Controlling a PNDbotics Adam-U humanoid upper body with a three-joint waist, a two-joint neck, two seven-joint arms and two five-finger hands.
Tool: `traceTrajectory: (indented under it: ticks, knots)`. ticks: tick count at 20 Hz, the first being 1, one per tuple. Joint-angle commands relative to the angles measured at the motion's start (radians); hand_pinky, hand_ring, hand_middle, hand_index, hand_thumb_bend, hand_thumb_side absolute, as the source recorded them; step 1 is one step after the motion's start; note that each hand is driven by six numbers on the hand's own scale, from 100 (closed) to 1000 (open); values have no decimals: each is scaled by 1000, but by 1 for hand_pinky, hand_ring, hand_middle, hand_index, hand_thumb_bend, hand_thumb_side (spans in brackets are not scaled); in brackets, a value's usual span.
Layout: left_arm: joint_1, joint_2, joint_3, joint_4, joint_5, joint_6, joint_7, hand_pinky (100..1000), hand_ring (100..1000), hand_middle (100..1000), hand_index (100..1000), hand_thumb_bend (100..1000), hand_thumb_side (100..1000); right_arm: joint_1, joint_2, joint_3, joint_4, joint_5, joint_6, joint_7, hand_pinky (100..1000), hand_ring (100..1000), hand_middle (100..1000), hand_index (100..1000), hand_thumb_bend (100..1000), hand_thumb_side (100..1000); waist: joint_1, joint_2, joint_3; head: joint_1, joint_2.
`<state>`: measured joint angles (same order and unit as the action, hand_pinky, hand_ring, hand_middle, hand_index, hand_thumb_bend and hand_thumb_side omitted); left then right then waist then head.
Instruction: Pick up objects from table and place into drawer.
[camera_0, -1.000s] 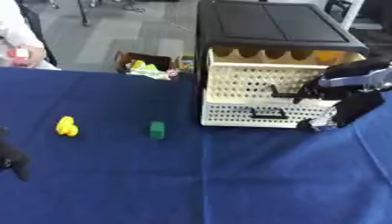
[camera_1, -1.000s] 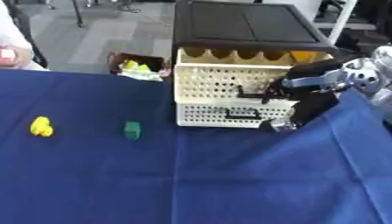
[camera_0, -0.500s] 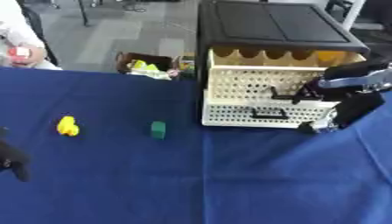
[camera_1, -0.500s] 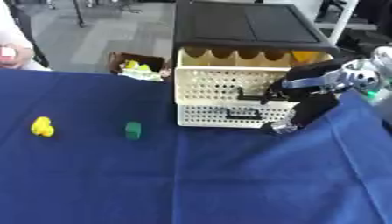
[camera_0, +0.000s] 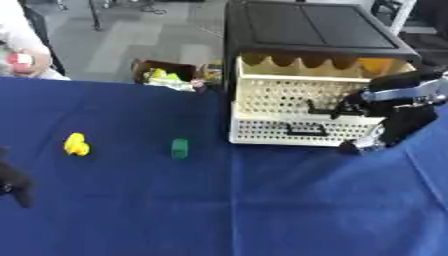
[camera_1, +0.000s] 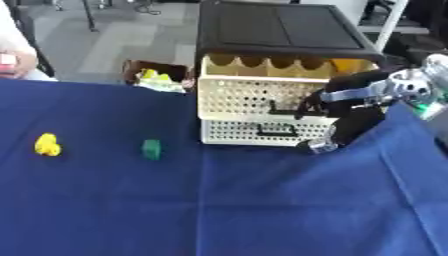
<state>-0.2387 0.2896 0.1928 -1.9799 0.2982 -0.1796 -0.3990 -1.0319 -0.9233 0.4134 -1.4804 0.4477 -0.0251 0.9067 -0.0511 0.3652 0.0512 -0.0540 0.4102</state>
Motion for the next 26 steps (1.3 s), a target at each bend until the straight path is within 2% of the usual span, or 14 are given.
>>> traceTrajectory:
  ticks: [1,7,12,26]
  knots:
    - [-6,12,2,-20,-4,3,0,435,581,519,799,100,830,-14,-32,-13,-35,5,0,0,276,100,100,912,450,755,3,-21,-1,1,-8]
    - [-6,11,1,-20,-5,3,0,435,581,519,798,100,829,-16,-40,-18,-51,29,1,-5,293,100,100,902,471,751,4,-21,-1,0,-4]
    - [-5,11,0,-20,-3,6,-2,436,582,519,797,100,828,-44,-30,-3,-61,102,-35,-14,292,100,100,887,484,755,2,-27,3,1,1]
    - [1,16,2,-20,-11,15,-1,435,583,518,797,100,839,-133,28,54,66,199,-110,-18,283,100,100,880,519,760,-9,-31,-8,-1,2]
